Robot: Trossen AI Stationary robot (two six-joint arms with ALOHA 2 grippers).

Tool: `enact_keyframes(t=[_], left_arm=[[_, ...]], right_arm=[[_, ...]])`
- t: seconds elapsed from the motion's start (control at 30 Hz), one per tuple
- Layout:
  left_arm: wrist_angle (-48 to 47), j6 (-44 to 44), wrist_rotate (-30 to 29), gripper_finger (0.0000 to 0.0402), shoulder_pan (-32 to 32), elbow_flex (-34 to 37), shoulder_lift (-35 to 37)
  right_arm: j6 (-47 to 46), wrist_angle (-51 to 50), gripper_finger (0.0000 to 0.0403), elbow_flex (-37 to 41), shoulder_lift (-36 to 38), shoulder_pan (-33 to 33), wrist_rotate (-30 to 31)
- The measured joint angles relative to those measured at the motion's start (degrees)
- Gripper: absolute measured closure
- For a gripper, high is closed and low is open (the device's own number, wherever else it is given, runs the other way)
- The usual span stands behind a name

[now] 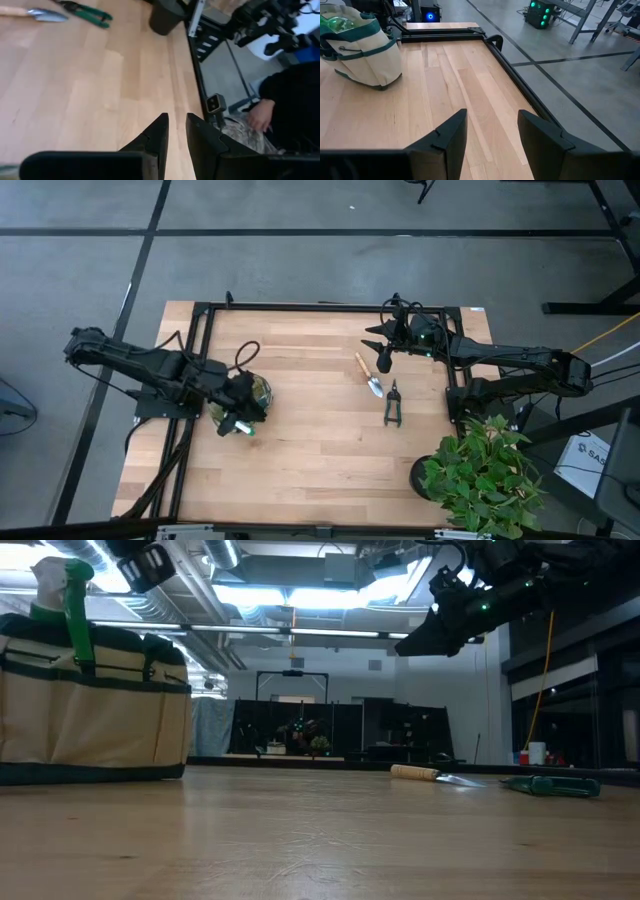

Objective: Pick & Place Garden tools in Gardening bag
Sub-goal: Put the green spray bottle into the gardening bag

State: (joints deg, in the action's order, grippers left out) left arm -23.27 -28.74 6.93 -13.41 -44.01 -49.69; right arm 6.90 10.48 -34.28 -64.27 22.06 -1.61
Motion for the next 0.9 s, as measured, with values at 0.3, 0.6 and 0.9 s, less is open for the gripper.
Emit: enact_keyframes(t=[0.3,0.6,0.9], left_arm=[[2.82,10.35,-2.97,0.0341,-3.68,-4.06,-3.27],[-11.85,18.91,-16.66,0.0341,-13.06,-16.39,-9.83],[-17.30,9.87,-18.36,0.0332,-16.17,-17.99,-13.81]], right_arm=[[0.00,0.00,0.0224,-0.01,0.00,-0.02,0.00],[0.01,-0.02,0.0224,-0.02,0.01,-0.01,0.01],[0.00,0.00,0.0224,0.00,0.00,0.00,0.00]])
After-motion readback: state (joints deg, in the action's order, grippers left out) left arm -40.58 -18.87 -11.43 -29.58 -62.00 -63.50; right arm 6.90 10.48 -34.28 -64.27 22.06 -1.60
